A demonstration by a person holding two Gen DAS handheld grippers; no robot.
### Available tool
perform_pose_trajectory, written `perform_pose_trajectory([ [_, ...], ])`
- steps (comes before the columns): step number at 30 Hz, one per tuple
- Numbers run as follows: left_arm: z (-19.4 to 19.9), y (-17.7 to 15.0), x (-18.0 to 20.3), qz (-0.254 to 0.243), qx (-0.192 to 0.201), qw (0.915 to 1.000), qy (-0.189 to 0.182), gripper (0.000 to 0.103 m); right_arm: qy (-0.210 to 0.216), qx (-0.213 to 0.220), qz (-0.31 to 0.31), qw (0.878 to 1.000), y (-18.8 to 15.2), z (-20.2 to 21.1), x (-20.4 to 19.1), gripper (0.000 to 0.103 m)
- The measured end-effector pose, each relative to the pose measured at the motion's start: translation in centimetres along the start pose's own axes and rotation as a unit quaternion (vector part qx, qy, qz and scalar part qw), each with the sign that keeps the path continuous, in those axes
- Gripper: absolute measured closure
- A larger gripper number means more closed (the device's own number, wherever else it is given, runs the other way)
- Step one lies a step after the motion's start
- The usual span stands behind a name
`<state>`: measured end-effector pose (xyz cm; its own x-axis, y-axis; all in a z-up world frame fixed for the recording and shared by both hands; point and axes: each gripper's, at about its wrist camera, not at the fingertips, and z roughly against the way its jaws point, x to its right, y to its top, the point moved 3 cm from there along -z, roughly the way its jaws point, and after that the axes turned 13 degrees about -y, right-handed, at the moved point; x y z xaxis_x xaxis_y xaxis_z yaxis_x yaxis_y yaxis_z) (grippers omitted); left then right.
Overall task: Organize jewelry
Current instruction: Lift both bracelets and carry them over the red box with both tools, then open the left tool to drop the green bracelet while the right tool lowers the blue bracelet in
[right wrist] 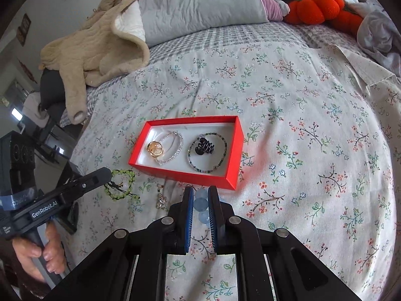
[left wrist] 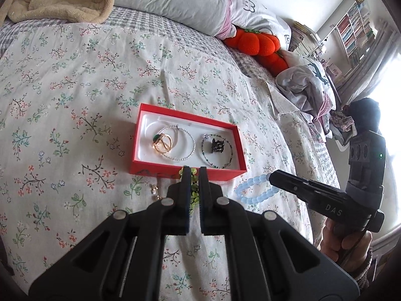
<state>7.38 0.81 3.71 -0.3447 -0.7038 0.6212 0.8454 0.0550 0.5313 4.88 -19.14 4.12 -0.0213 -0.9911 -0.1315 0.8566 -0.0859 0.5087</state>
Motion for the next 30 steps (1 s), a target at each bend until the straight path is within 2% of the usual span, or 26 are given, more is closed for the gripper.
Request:
perform_pose_trajectory([
  [5, -0.8, 1.5, 0.6, 0.001, 0.024, 0.9996, -0.015, 0.097, 0.017, 0.021, -0.008, 1.000, 1.7, 1.0, -0.7, 0.091],
  [10, -2.9, 2.4, 0.3, 0.006, 0.032, 0.9989, -0.033, 0.097, 0.023, 0.049, -0.014, 0.998, 3.4, 1.6, -1.3, 0.091],
  [14, -5.1, 2.6, -1.4, 0.026, 0.030, 0.9987, -0.034, 0.097, 0.037, 0.061, -0.032, 0.997, 4.5, 1.7, -1.5, 0.091],
  [19, -6.5, 2.7, -3.6, 0.072, 0.030, 0.9948, -0.066, 0.097, 0.047, 0.073, -0.044, 0.995, 5.3, 1.2, -2.1, 0.091],
  [27, -7.0, 2.6, -4.2, 0.057, 0.021, 0.9981, 0.005, 0.096, 0.024, 0.061, -0.050, 0.997, 5.2, -0.6, -1.8, 0.091],
  [30, -6.0, 2.6, -3.9, 0.049, 0.026, 0.9984, 0.010, 0.081, 0.019, 0.061, -0.053, 0.997, 5.3, -0.9, -1.5, 0.091],
])
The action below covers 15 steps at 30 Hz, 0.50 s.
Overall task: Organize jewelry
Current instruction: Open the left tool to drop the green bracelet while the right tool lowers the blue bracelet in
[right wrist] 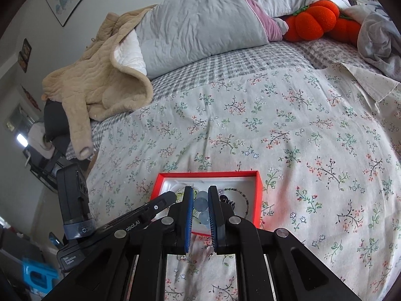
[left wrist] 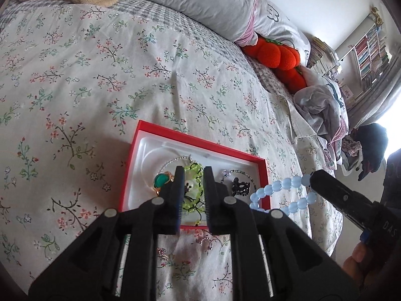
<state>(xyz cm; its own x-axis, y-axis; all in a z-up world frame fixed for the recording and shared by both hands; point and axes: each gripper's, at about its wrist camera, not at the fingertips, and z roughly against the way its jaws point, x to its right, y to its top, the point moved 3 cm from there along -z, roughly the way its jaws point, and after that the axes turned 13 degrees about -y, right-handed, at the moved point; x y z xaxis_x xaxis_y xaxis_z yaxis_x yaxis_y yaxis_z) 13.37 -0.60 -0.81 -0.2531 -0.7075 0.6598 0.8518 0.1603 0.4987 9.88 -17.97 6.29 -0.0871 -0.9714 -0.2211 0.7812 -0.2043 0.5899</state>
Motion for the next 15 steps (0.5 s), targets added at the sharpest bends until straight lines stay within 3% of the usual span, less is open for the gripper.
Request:
perform_pose_trajectory([
  [1, 0.4, 0.1, 0.1, -0.003, 0.004, 1.0000, 0.003, 0.077, 0.000, 0.000, 0.000, 1.000, 0.0, -0.1, -0.1, 0.091],
  [4, 1.6, 0.2, 0.2, -0.015, 0.008, 0.9997, 0.020, 0.075, 0.001, 0.001, 0.004, 1.000, 0.1, -0.3, -0.7, 0.091],
  [15, 5.0, -0.9, -3.5, -0.031, -0.019, 0.9886, 0.146, 0.060, 0.011, 0.001, 0.045, 0.999, -0.5, -2.0, -4.9, 0.091],
])
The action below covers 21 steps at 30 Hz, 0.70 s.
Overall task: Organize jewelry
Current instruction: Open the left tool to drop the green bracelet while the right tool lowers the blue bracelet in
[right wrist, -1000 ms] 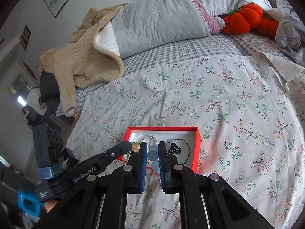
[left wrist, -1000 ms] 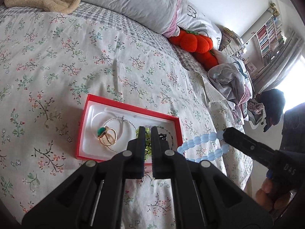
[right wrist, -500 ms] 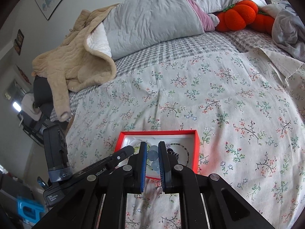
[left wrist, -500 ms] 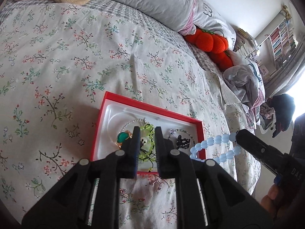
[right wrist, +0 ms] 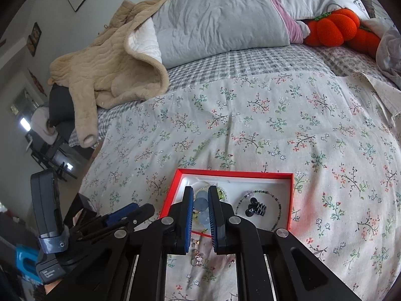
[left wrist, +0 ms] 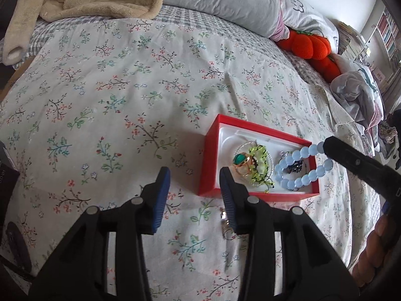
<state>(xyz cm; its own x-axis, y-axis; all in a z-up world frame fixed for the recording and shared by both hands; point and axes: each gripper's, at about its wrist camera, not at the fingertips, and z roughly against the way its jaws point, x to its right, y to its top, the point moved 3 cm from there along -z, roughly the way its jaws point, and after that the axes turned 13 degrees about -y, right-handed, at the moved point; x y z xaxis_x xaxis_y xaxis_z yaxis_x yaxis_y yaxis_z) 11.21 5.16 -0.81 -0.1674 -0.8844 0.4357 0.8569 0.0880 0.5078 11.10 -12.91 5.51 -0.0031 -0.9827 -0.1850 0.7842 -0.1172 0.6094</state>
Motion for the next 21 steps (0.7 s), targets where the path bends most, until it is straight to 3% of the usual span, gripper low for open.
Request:
perform_pose_trajectory([
  [4, 0.0, -0.6, -0.8, -0.005, -0.013, 0.9998, 0.017, 0.060, 0.009, 0.004, 0.013, 1.000, 0.1, -0.8, -1.3, 0.091],
  [12, -0.6, -1.0, -0.4, -0.013, -0.028, 0.9993, 0.023, 0.056, -0.048, -0.012, 0.028, 0.998, -0.4, -3.5, 0.4, 0.091],
  [21, -1.0, -1.3, 0.2, -0.030, -0.036, 0.9985, 0.028, 0.051, -0.067, -0.018, 0.041, 0.997, -0.3, -4.8, 1.6, 0.088],
])
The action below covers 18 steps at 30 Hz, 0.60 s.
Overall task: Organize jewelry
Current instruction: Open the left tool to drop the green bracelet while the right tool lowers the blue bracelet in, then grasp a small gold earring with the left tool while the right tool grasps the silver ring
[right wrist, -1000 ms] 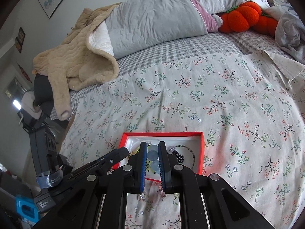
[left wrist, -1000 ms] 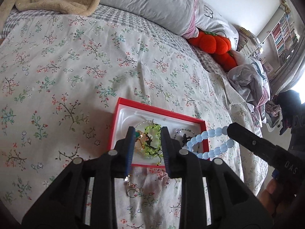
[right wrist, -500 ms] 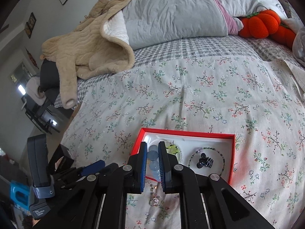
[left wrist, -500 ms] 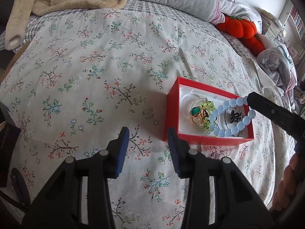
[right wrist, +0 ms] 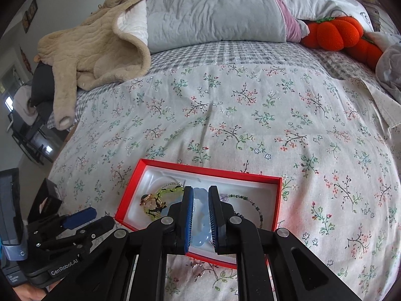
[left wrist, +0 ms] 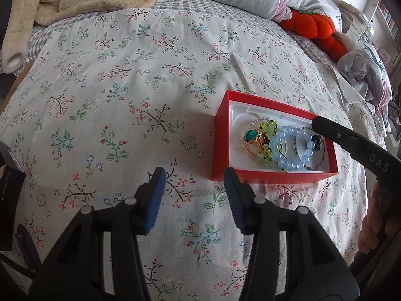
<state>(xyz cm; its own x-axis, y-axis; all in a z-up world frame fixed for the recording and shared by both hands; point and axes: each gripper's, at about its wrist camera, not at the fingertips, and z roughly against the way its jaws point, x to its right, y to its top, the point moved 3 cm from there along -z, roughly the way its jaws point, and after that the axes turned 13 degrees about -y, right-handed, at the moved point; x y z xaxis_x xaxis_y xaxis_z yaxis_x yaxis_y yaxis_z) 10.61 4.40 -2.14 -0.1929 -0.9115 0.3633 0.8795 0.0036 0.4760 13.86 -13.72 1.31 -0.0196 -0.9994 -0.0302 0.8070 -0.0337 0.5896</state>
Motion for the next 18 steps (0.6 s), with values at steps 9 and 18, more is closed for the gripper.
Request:
perform_pose_trajectory([
  [9, 0.6, -0.8, 0.8, -0.013, 0.000, 0.9999, 0.005, 0.036, 0.014, -0.012, -0.001, 1.000, -0.7, 2.7, 1.1, 0.057],
  [18, 1.0, -2.6, 1.8, -0.026, -0.003, 0.9995, 0.017, 0.025, 0.001, -0.005, 0.004, 1.000, -3.1, 5.1, 3.0, 0.042],
])
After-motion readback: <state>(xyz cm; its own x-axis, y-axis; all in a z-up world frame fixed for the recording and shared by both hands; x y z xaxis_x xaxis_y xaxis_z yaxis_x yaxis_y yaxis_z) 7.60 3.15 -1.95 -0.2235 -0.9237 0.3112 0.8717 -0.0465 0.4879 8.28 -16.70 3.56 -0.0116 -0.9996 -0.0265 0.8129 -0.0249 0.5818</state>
